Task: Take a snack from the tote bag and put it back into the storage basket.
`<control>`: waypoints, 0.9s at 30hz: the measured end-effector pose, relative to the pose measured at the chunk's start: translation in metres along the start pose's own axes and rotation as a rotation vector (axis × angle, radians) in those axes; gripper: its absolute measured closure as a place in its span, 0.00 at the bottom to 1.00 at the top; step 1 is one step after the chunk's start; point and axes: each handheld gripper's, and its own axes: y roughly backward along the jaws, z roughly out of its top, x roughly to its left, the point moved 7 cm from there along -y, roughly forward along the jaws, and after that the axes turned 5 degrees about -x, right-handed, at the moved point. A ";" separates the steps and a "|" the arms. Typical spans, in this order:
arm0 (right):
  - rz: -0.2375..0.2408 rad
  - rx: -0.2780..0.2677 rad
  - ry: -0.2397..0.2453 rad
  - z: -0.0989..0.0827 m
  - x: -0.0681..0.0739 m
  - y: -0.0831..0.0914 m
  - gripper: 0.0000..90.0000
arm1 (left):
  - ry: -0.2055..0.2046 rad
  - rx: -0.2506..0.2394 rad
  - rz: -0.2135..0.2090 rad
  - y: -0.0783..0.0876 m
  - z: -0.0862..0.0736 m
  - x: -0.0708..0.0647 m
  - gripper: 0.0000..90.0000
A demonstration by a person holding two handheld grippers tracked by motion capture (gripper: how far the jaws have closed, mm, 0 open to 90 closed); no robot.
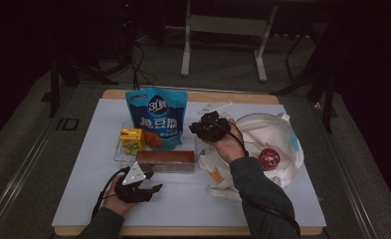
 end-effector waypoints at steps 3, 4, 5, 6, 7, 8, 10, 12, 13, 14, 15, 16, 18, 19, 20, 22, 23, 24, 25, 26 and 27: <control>-0.009 -0.001 0.000 -0.001 -0.004 0.007 0.90 | 0.000 0.000 0.002 0.000 0.000 0.000 0.49; -0.012 -0.001 0.000 -0.002 -0.005 0.010 0.90 | 0.000 0.000 0.002 0.000 0.000 0.000 0.49; -0.015 0.001 0.002 -0.003 -0.006 0.012 0.90 | 0.000 0.000 0.002 0.000 0.000 0.000 0.49; -0.019 0.000 0.005 -0.003 -0.007 0.015 0.90 | 0.001 -0.002 0.003 0.000 0.000 0.000 0.49; -0.022 0.003 0.004 -0.004 -0.008 0.017 0.90 | 0.001 -0.002 0.003 0.000 0.000 0.000 0.49; -0.027 0.003 0.008 -0.005 -0.010 0.019 0.90 | 0.002 -0.002 0.002 0.000 0.000 0.000 0.49; -0.035 0.008 0.010 -0.008 -0.013 0.024 0.90 | 0.002 -0.002 0.001 0.000 0.000 0.000 0.49; -0.043 0.010 0.008 -0.011 -0.016 0.029 0.90 | 0.003 -0.004 0.001 0.000 0.000 0.000 0.49; -0.046 0.010 0.006 -0.012 -0.018 0.031 0.90 | 0.004 -0.005 0.001 0.000 0.000 0.000 0.49; -0.050 0.011 0.003 -0.014 -0.020 0.033 0.90 | 0.004 -0.005 0.001 0.000 0.000 0.000 0.49; -0.054 0.012 0.003 -0.015 -0.022 0.035 0.90 | 0.003 -0.004 0.000 0.000 0.000 0.001 0.49; -0.057 0.014 0.000 -0.017 -0.024 0.036 0.90 | 0.003 -0.003 0.000 0.000 0.000 0.001 0.49; -0.062 0.015 -0.003 -0.020 -0.026 0.040 0.90 | 0.004 -0.004 -0.001 0.001 0.000 0.001 0.49; -0.064 0.015 -0.003 -0.021 -0.028 0.041 0.90 | 0.004 -0.004 -0.002 0.001 0.000 0.001 0.48; -0.067 0.015 -0.004 -0.022 -0.029 0.043 0.90 | 0.004 -0.004 -0.002 0.001 0.000 0.001 0.48; -0.073 0.018 -0.003 -0.023 -0.031 0.046 0.91 | 0.004 -0.005 -0.003 0.001 0.000 0.001 0.49; -0.074 0.015 -0.001 -0.024 -0.032 0.048 0.91 | 0.004 -0.006 -0.002 0.001 0.000 0.001 0.48; -0.076 0.015 -0.003 -0.025 -0.033 0.049 0.91 | 0.005 -0.005 -0.003 0.001 0.000 0.001 0.48; -0.079 0.017 -0.001 -0.026 -0.034 0.051 0.91 | 0.006 -0.005 -0.003 0.001 0.000 0.001 0.48; -0.079 0.017 -0.001 -0.026 -0.034 0.051 0.91 | 0.006 -0.005 -0.003 0.001 0.000 0.001 0.48; -0.081 0.018 -0.003 -0.027 -0.035 0.053 0.91 | 0.006 -0.005 -0.003 0.001 0.000 0.001 0.48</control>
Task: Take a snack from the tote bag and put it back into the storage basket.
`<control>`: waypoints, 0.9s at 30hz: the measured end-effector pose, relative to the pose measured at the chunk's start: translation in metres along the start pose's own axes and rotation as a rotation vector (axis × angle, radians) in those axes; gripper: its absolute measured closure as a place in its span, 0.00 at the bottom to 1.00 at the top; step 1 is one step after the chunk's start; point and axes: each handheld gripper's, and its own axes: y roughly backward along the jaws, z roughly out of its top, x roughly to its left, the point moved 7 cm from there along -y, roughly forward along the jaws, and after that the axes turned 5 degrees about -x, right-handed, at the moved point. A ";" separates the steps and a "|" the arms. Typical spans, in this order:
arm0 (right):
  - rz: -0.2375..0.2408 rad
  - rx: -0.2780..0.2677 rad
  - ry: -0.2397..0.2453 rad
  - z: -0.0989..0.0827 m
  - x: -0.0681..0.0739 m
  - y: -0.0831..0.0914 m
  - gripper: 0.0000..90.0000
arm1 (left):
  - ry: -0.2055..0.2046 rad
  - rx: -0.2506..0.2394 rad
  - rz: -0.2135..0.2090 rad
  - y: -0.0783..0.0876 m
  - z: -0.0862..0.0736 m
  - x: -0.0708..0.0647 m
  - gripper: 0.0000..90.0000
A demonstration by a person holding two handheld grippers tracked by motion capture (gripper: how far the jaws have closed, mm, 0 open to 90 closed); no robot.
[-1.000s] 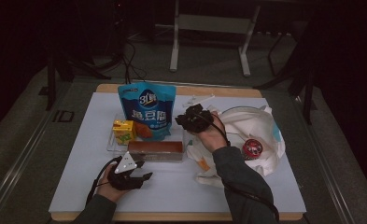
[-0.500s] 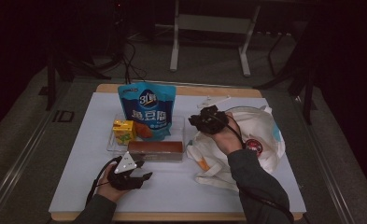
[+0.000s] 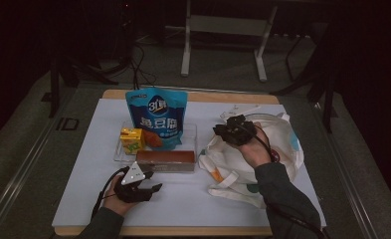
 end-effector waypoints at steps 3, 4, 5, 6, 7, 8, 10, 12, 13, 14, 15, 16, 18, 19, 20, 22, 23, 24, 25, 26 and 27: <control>-0.013 0.007 -0.004 -0.005 -0.006 0.006 0.91 | 0.000 0.000 -0.001 0.000 0.000 0.000 0.48; -0.015 0.007 -0.007 -0.006 -0.007 0.007 0.91 | 0.001 -0.001 0.000 0.000 0.000 0.000 0.48; -0.018 0.007 -0.010 -0.008 -0.008 0.008 0.91 | 0.001 0.000 -0.001 0.000 0.000 0.000 0.48; -0.021 0.009 -0.013 -0.009 -0.010 0.010 0.91 | 0.000 -0.001 -0.001 0.000 0.000 0.000 0.48; -0.023 0.010 -0.015 -0.010 -0.011 0.011 0.91 | 0.001 -0.001 -0.001 0.000 0.000 0.000 0.48; -0.025 0.009 -0.017 -0.012 -0.012 0.012 0.91 | 0.000 -0.001 0.000 0.000 0.000 0.000 0.49; -0.029 0.010 -0.019 -0.015 -0.015 0.015 0.91 | 0.001 -0.001 -0.001 0.000 0.000 0.000 0.48; -0.034 0.015 -0.024 -0.019 -0.017 0.018 0.91 | 0.000 -0.002 0.000 0.000 0.000 0.000 0.48; -0.037 0.019 -0.027 -0.020 -0.019 0.019 0.91 | 0.000 -0.002 0.000 0.000 0.000 0.000 0.48; -0.039 0.020 -0.029 -0.022 -0.020 0.021 0.91 | 0.000 -0.001 0.000 0.000 0.000 0.000 0.48; -0.042 0.019 -0.031 -0.024 -0.021 0.022 0.91 | 0.000 -0.001 0.000 0.000 0.000 0.000 0.48; -0.043 0.022 -0.035 -0.025 -0.023 0.023 0.91 | -0.001 -0.001 0.000 0.000 0.000 0.000 0.48; -0.046 0.023 -0.037 -0.027 -0.024 0.024 0.91 | -0.002 -0.001 0.001 0.000 0.000 0.000 0.48; -0.050 0.024 -0.039 -0.029 -0.026 0.026 0.91 | -0.002 -0.001 0.001 0.000 0.000 0.000 0.48; -0.053 0.026 -0.042 -0.030 -0.027 0.027 0.91 | -0.002 -0.001 0.000 0.000 0.000 0.000 0.48; -0.058 0.029 -0.046 -0.033 -0.030 0.030 0.91 | -0.002 0.000 0.000 0.000 0.000 0.000 0.48; -0.058 0.029 -0.046 -0.033 -0.030 0.030 0.91 | -0.002 0.000 0.000 0.000 0.000 0.000 0.48; -0.060 0.029 -0.047 -0.034 -0.031 0.031 0.90 | -0.001 0.000 -0.001 0.000 0.000 0.000 0.48; -0.063 0.028 -0.054 -0.037 -0.033 0.034 0.90 | -0.001 -0.001 0.000 0.000 0.000 0.000 0.48; -0.065 0.027 -0.058 -0.038 -0.034 0.036 0.90 | -0.001 -0.001 0.000 0.000 0.000 0.000 0.49; -0.065 0.025 -0.063 -0.040 -0.035 0.037 0.90 | -0.002 -0.001 0.000 0.000 0.000 0.000 0.49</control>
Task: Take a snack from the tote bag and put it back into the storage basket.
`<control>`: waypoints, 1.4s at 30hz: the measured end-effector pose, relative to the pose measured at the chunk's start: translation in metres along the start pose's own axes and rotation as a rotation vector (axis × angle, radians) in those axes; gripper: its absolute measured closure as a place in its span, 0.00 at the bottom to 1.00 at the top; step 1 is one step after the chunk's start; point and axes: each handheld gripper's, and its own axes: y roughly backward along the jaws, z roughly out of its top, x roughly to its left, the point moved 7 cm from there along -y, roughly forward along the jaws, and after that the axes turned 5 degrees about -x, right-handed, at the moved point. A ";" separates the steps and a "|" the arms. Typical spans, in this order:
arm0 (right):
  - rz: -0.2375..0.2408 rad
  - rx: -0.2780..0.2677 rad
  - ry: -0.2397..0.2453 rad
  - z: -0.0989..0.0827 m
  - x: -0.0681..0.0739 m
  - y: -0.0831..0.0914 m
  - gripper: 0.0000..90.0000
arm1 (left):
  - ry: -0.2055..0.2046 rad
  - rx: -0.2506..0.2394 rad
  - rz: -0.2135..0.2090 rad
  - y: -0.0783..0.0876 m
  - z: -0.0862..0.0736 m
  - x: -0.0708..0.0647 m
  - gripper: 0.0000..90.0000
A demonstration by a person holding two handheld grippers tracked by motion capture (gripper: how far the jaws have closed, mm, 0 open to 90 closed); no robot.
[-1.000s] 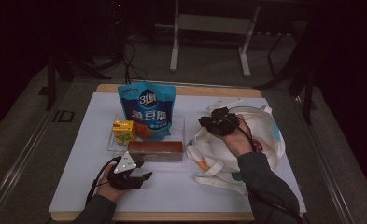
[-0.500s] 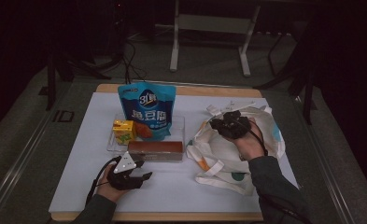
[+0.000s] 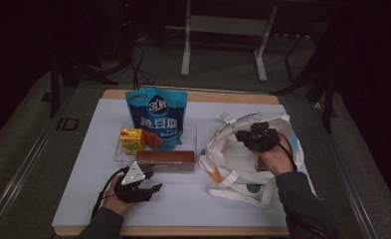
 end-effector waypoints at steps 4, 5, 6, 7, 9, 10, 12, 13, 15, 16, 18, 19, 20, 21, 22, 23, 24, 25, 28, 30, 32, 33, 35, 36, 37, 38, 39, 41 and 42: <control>-0.008 -0.003 -0.010 -0.005 -0.005 0.004 0.90 | 0.000 0.000 0.000 0.000 0.000 0.000 0.49; -0.009 -0.002 -0.010 -0.006 -0.006 0.005 0.90 | 0.000 0.000 0.000 0.000 0.000 0.000 0.49; -0.010 -0.001 -0.012 -0.007 -0.006 0.006 0.91 | 0.000 0.001 0.000 0.000 0.000 0.000 0.49; -0.012 -0.002 -0.014 -0.009 -0.007 0.007 0.91 | 0.000 0.000 0.000 0.000 0.000 0.000 0.49; -0.014 -0.004 -0.020 -0.010 -0.008 0.009 0.91 | 0.000 0.000 -0.001 0.000 0.000 0.000 0.48; -0.015 -0.006 -0.021 -0.011 -0.009 0.010 0.91 | 0.000 0.000 -0.001 0.000 0.000 0.000 0.49; -0.016 -0.006 -0.025 -0.013 -0.010 0.011 0.91 | 0.000 0.000 -0.001 0.000 0.000 0.000 0.49; -0.016 -0.006 -0.027 -0.014 -0.010 0.012 0.92 | 0.000 0.000 -0.001 0.000 0.000 0.000 0.49; -0.016 -0.005 -0.028 -0.017 -0.010 0.013 0.93 | 0.000 -0.001 -0.001 0.000 0.000 0.000 0.49; -0.013 -0.002 -0.029 -0.019 -0.010 0.014 0.93 | 0.000 -0.002 -0.001 0.000 0.000 0.000 0.48; -0.011 0.003 -0.025 -0.022 -0.009 0.015 0.94 | 0.001 -0.001 -0.001 0.000 0.000 0.000 0.49; -0.009 0.005 -0.028 -0.024 -0.009 0.016 0.95 | 0.001 -0.001 -0.001 0.000 0.000 0.000 0.49; -0.010 0.005 -0.025 -0.025 -0.009 0.016 0.96 | 0.001 -0.002 -0.001 0.000 0.000 0.000 0.49; -0.010 0.007 -0.027 -0.027 -0.009 0.017 0.98 | 0.000 -0.001 -0.001 0.000 0.000 0.000 0.49; -0.010 0.009 -0.030 -0.029 -0.010 0.018 0.98 | 0.000 -0.001 -0.002 0.000 0.000 0.000 0.49; -0.011 0.009 -0.031 -0.030 -0.010 0.018 0.99 | 0.000 -0.001 -0.002 0.000 0.000 0.000 0.49; -0.012 0.011 -0.035 -0.033 -0.010 0.019 0.99 | 0.001 -0.002 -0.002 0.000 0.000 0.000 0.48; -0.012 0.011 -0.039 -0.035 -0.011 0.020 1.00 | 0.002 -0.001 -0.002 0.000 0.000 0.000 0.49; -0.013 0.018 -0.046 -0.041 -0.013 0.021 1.00 | 0.001 0.000 -0.002 0.000 0.000 0.000 0.49; -0.011 0.021 -0.050 -0.046 -0.013 0.022 1.00 | 0.001 0.000 -0.002 0.000 0.000 0.000 0.49; -0.010 0.027 -0.049 -0.051 -0.013 0.022 1.00 | 0.001 0.000 -0.002 0.000 0.000 0.000 0.49; -0.010 0.030 -0.050 -0.053 -0.013 0.023 1.00 | 0.000 0.000 -0.002 0.000 0.000 0.000 0.49; -0.014 0.035 -0.054 -0.057 -0.015 0.023 1.00 | -0.002 0.001 -0.002 0.000 0.000 0.000 0.49; -0.015 0.036 -0.057 -0.059 -0.015 0.023 1.00 | -0.001 0.001 -0.003 0.000 0.000 0.000 0.49; -0.017 0.037 -0.060 -0.061 -0.016 0.024 1.00 | -0.001 0.001 -0.003 0.000 0.000 0.000 0.49; -0.021 0.038 -0.063 -0.063 -0.017 0.024 1.00 | -0.001 0.001 -0.003 0.000 0.000 0.000 0.49; -0.026 0.039 -0.065 -0.065 -0.018 0.025 1.00 | 0.000 0.001 -0.003 0.000 0.000 0.000 0.49; -0.027 0.037 -0.075 -0.069 -0.020 0.026 1.00 | 0.000 0.001 -0.003 0.000 0.000 0.000 0.49; -0.028 0.036 -0.078 -0.071 -0.021 0.027 1.00 | 0.000 0.001 -0.003 0.000 0.000 0.000 0.49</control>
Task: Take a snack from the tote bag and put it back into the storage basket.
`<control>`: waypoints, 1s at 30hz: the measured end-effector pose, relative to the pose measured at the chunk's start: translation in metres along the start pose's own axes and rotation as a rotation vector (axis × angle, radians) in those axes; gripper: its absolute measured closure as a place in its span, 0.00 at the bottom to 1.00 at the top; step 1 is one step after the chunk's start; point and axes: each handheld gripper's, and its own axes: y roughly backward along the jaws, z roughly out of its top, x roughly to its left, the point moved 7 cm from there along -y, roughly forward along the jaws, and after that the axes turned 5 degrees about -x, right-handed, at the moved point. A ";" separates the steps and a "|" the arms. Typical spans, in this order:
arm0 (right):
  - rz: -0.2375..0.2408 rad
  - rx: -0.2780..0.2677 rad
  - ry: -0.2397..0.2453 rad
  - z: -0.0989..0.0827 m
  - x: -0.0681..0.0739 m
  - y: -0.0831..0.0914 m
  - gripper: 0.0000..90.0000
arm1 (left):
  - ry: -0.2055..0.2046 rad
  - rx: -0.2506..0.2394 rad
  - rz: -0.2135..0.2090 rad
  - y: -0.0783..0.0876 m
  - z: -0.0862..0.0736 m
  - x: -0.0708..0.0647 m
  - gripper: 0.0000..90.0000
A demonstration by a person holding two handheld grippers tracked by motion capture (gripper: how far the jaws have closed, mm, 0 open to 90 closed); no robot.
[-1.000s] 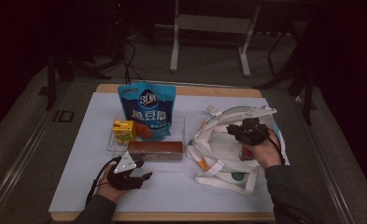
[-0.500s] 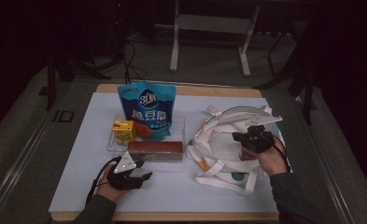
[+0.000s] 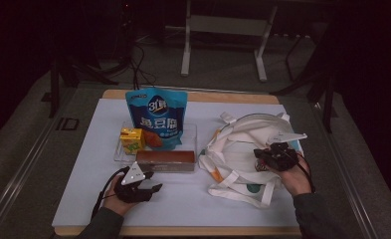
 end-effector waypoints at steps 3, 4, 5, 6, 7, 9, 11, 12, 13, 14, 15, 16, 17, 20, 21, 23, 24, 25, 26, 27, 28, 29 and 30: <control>-0.004 0.003 -0.009 -0.005 -0.002 0.002 1.00 | 0.000 0.000 0.000 0.000 0.000 0.000 0.49; -0.008 0.006 -0.016 -0.010 -0.005 0.004 1.00 | 0.000 0.000 0.000 0.000 0.000 0.000 0.49; -0.010 0.007 -0.017 -0.012 -0.007 0.005 1.00 | 0.000 0.000 0.000 0.000 0.000 0.000 0.49; -0.013 0.009 -0.022 -0.015 -0.008 0.006 1.00 | 0.000 0.000 0.000 0.000 0.000 0.000 0.49; -0.015 0.007 -0.027 -0.017 -0.009 0.008 1.00 | 0.002 0.000 0.000 0.000 0.000 0.000 0.49; -0.016 0.006 -0.033 -0.019 -0.010 0.009 1.00 | 0.002 0.000 0.000 0.000 0.000 0.000 0.49; -0.020 0.009 -0.041 -0.025 -0.012 0.013 1.00 | 0.000 0.000 0.001 0.000 0.000 0.000 0.49; -0.023 0.011 -0.043 -0.028 -0.014 0.014 1.00 | 0.000 0.000 0.001 0.000 0.000 0.000 0.49; -0.023 0.015 -0.043 -0.030 -0.015 0.015 1.00 | 0.001 0.000 0.001 0.000 0.000 0.000 0.49; -0.025 0.021 -0.042 -0.033 -0.015 0.017 1.00 | 0.001 0.000 0.000 0.000 0.000 0.000 0.49; -0.029 0.026 -0.043 -0.036 -0.016 0.018 1.00 | 0.001 0.001 0.001 0.000 0.000 0.000 0.49; -0.031 0.027 -0.046 -0.039 -0.017 0.020 1.00 | 0.001 0.001 0.001 0.000 0.000 0.000 0.49; -0.032 0.027 -0.048 -0.040 -0.018 0.021 1.00 | 0.001 0.001 0.001 0.000 0.000 0.000 0.49; -0.041 0.037 -0.051 -0.048 -0.021 0.024 1.00 | 0.000 0.001 0.001 0.000 0.000 0.000 0.49; -0.044 0.041 -0.055 -0.050 -0.022 0.025 1.00 | -0.001 0.002 0.001 0.000 0.000 0.000 0.49; -0.053 0.050 -0.061 -0.055 -0.026 0.027 1.00 | -0.001 0.002 0.001 0.000 0.000 0.000 0.49; -0.055 0.052 -0.061 -0.056 -0.027 0.028 1.00 | -0.001 0.002 0.001 0.000 0.000 0.000 0.49; -0.058 0.055 -0.064 -0.058 -0.028 0.028 1.00 | -0.001 0.003 0.002 0.000 0.000 0.000 0.49; -0.057 0.054 -0.066 -0.059 -0.029 0.029 1.00 | -0.001 0.003 0.002 0.000 0.000 0.000 0.49; -0.060 0.055 -0.066 -0.059 -0.029 0.029 1.00 | -0.001 0.003 0.002 0.000 0.000 0.000 0.49; -0.063 0.058 -0.063 -0.060 -0.029 0.029 1.00 | -0.001 0.003 0.002 0.000 0.000 0.000 0.49; -0.067 0.064 -0.052 -0.060 -0.029 0.029 1.00 | -0.002 0.004 0.002 0.000 0.000 0.000 0.49; -0.068 0.067 -0.046 -0.060 -0.029 0.029 1.00 | -0.002 0.003 0.002 0.000 0.000 0.000 0.49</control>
